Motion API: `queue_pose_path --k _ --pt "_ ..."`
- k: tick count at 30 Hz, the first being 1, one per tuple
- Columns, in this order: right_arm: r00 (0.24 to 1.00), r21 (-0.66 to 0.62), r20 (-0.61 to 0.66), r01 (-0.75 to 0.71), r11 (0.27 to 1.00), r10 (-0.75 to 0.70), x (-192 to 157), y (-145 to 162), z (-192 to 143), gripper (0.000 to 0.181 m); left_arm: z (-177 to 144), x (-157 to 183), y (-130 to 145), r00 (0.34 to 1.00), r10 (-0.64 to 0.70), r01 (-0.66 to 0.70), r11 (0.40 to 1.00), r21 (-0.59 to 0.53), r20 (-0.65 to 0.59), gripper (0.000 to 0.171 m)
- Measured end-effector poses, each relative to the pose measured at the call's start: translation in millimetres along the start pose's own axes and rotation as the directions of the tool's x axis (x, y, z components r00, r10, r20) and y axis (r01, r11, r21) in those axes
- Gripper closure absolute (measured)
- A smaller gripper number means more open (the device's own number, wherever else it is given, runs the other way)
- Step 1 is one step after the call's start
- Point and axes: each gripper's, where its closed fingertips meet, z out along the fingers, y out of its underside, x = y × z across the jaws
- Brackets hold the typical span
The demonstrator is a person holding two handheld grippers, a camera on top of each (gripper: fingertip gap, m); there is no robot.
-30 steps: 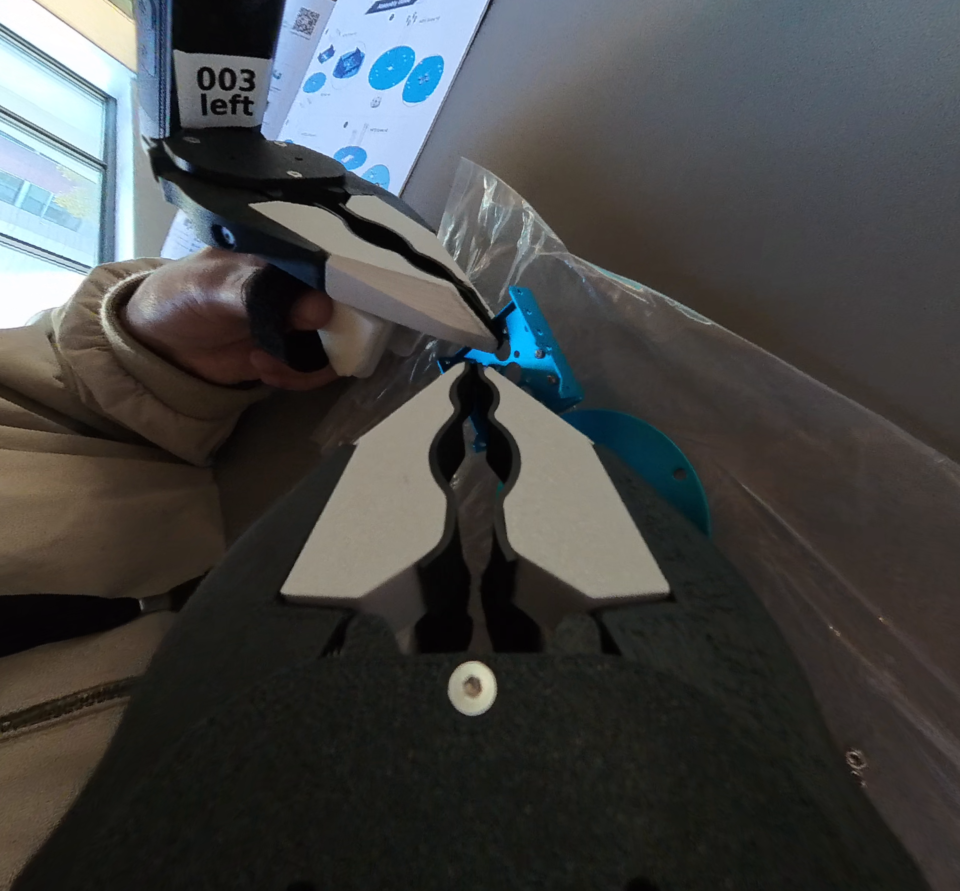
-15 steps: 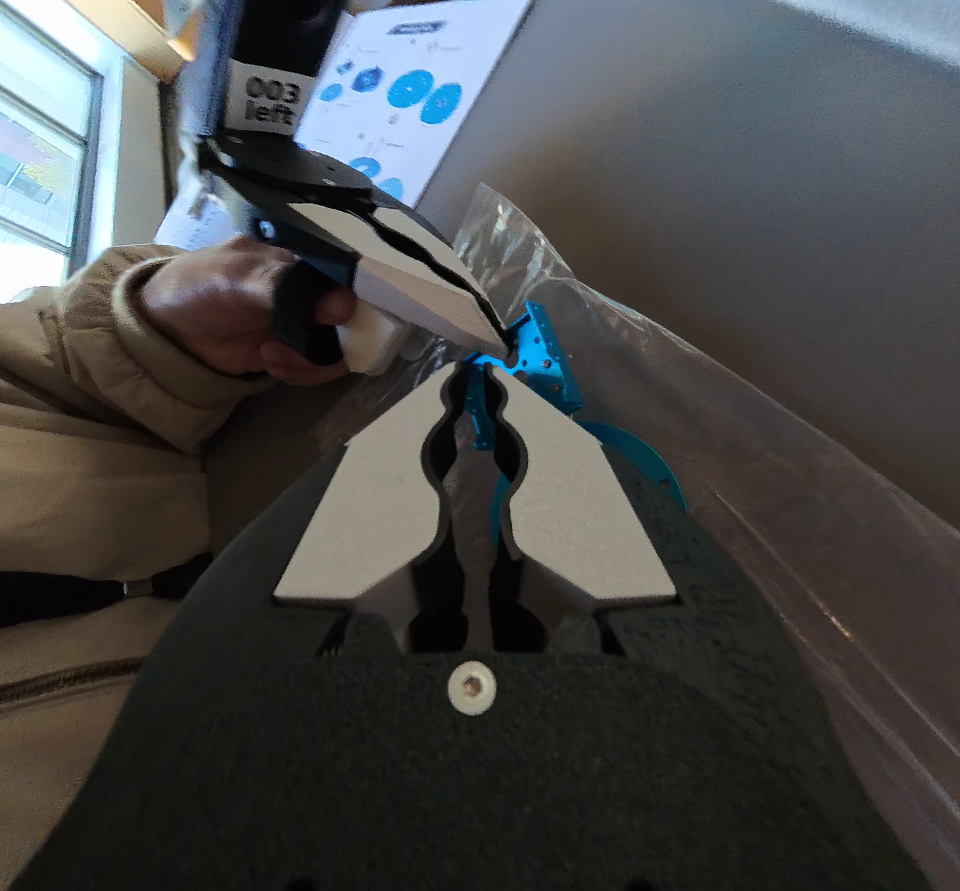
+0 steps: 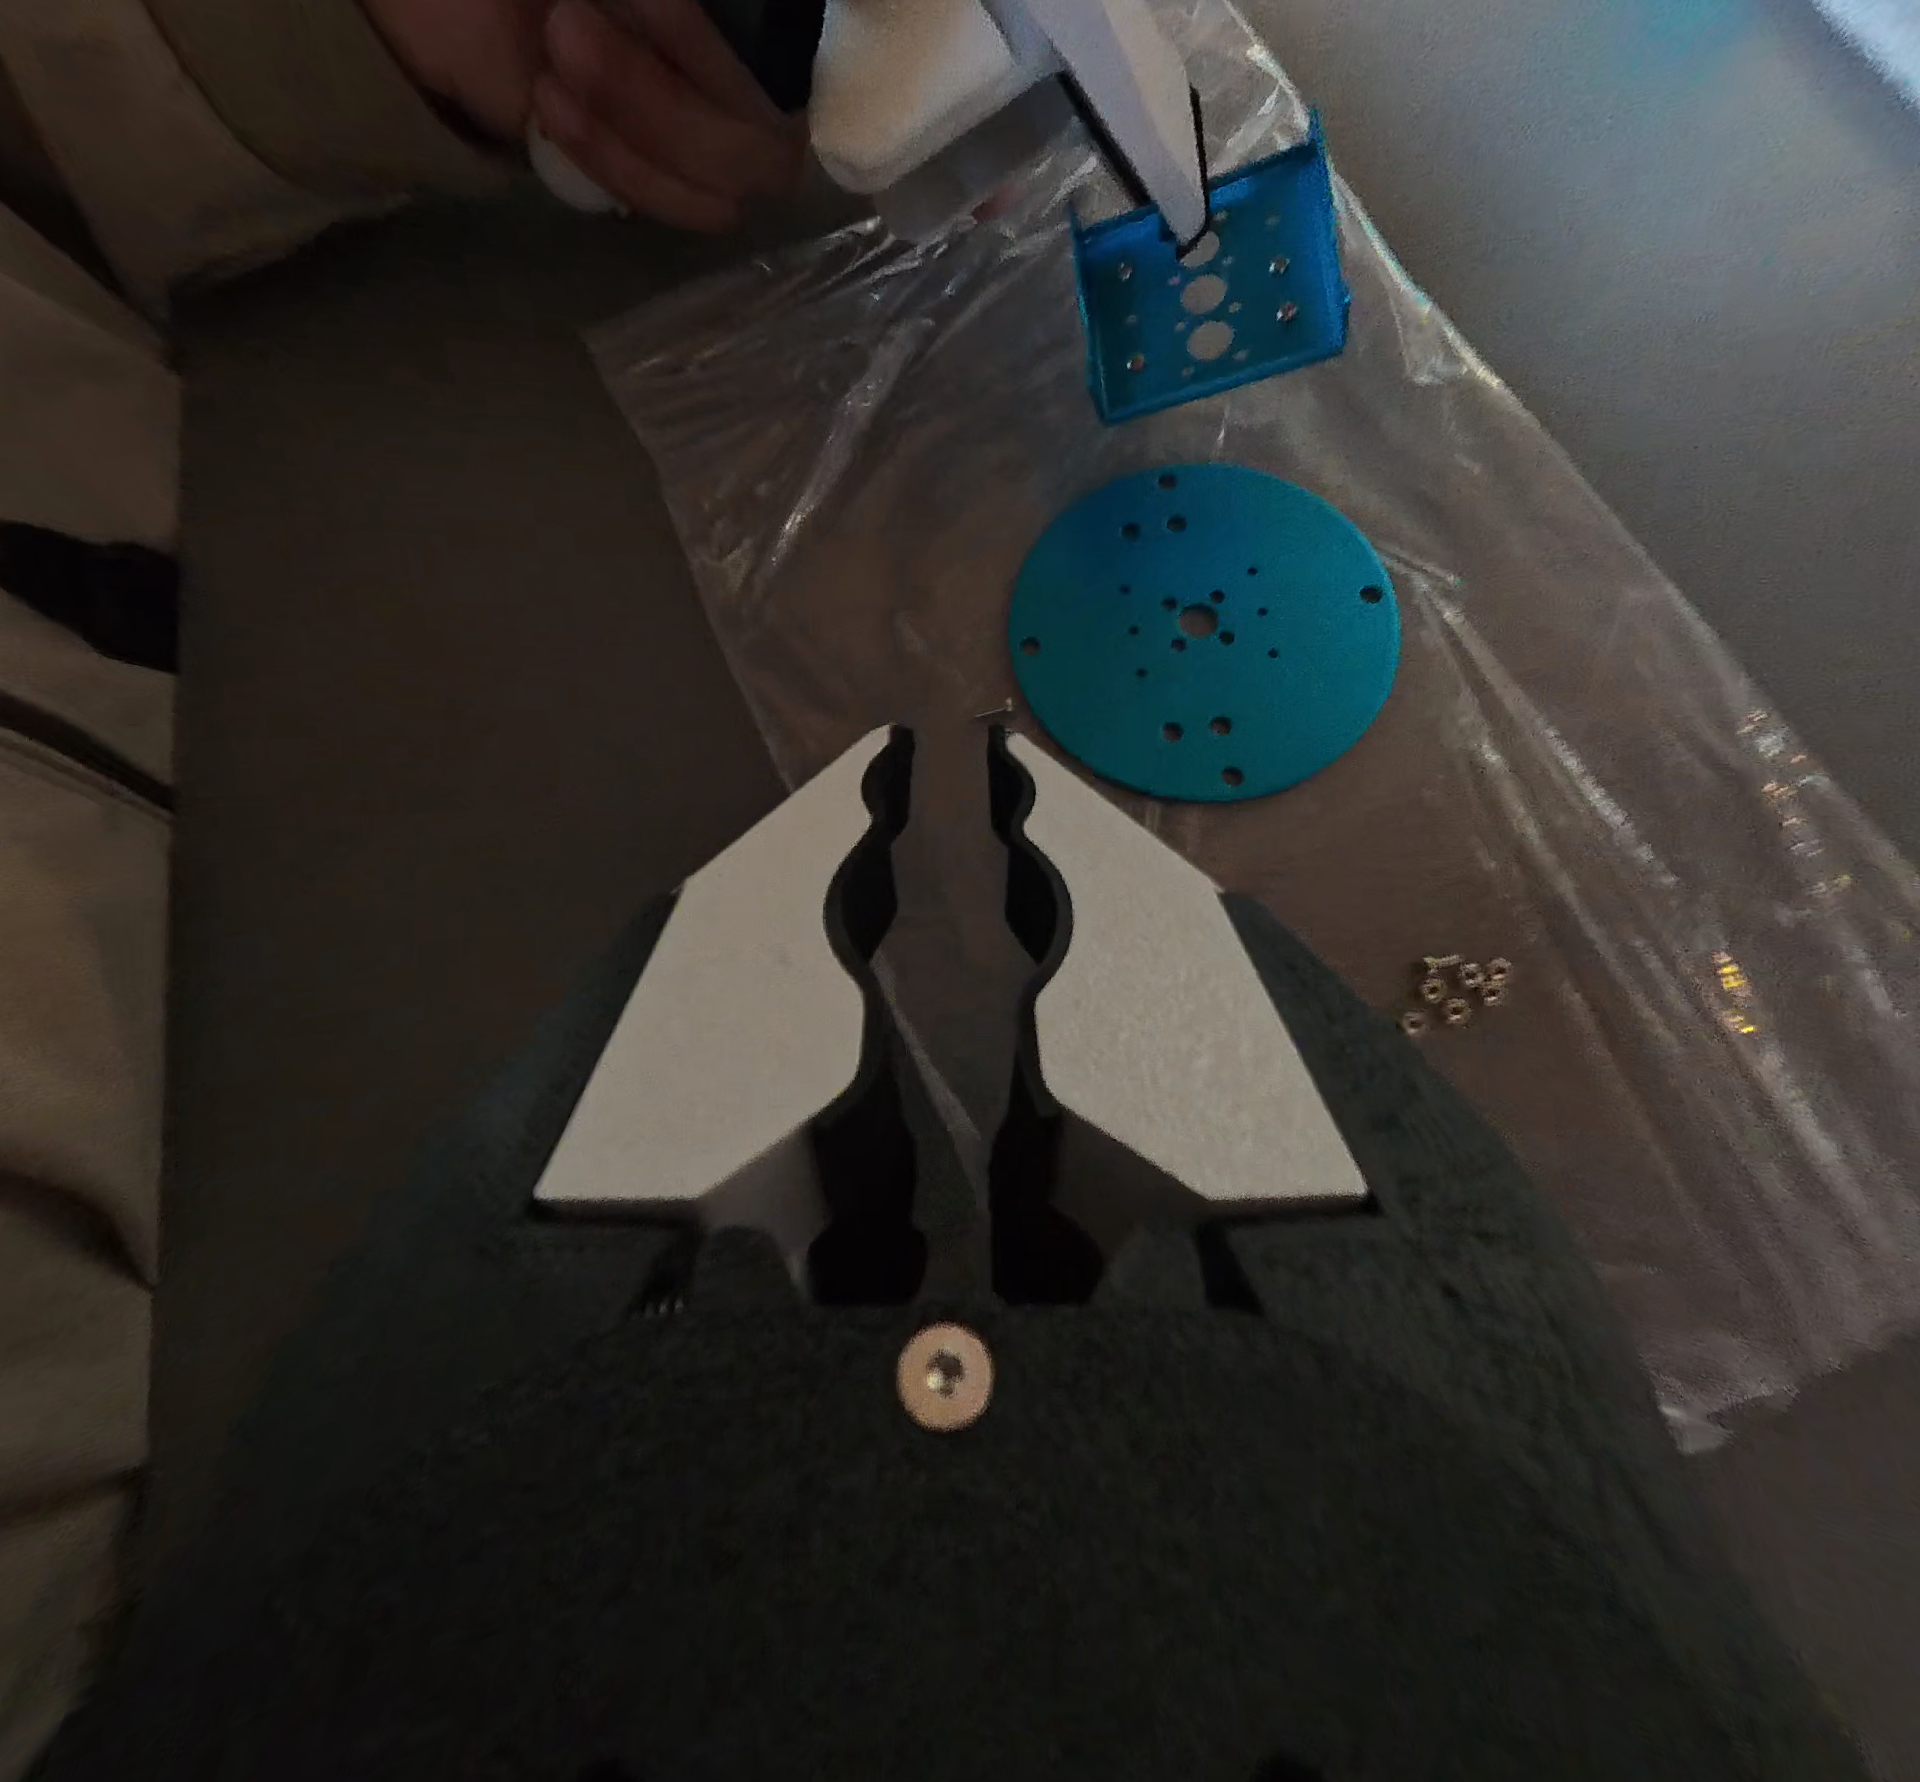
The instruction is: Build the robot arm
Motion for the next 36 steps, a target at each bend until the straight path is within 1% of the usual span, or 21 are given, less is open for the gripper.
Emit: queue_pose_path --k 1,3,6,9,11,15,19,22,24,34,36 --pt "1.0 -0.006 0.001 -0.011 1.0 0.011 0 3 0 0.167 0 0 0 1.0 0.0 0.0 1.0 -0.002 -0.003 0.17" --pt "0.999 0.005 -0.051 -0.017 1.0 0.017 10 4 -6 0.168 1 1 1 1.0 -0.003 0.003 1.0 -0.004 -0.008 0.17" --pt "0.979 0.013 -0.189 -0.069 0.998 0.071 46 11 -24 0.169 0 1 0 1.0 -0.008 0.008 1.0 -0.001 -0.011 0.17" --pt "0.95 0.063 -0.244 -0.184 0.981 0.194 71 15 -34 0.169 0 1 0 1.0 -0.012 0.012 1.0 -0.001 -0.014 0.17" --pt "0.938 0.084 -0.286 -0.178 0.98 0.195 79 17 -35 0.17 0 1 0 1.0 -0.012 0.012 1.0 -0.001 -0.014 0.17" --pt "0.933 0.053 -0.334 -0.119 0.991 0.13 86 25 -33 0.17 -1 1 -1 1.0 -0.017 0.017 1.0 0.001 -0.019 0.17" --pt "0.944 0.024 -0.312 -0.102 0.994 0.105 87 29 -31 0.172 0 3 1 1.0 -0.017 0.016 1.0 -0.006 -0.025 0.17" --pt "0.944 0.013 -0.322 -0.062 0.998 0.063 87 29 -30 0.177 0 3 1 0.999 -0.019 0.019 1.0 -0.006 -0.027 0.17" --pt "0.943 0.001 -0.331 -0.043 0.999 0.041 86 30 -29 0.177 0 3 0 0.999 -0.022 0.022 1.0 -0.004 -0.029 0.17" --pt "0.927 -0.025 -0.374 -0.012 1.0 0.002 89 30 -28 0.178 0 4 1 0.999 -0.025 0.024 1.0 -0.009 -0.035 0.17" --pt "0.932 -0.028 -0.363 -0.011 1.0 0.001 87 29 -27 0.177 0 3 1 0.999 -0.024 0.024 1.0 -0.008 -0.034 0.17"
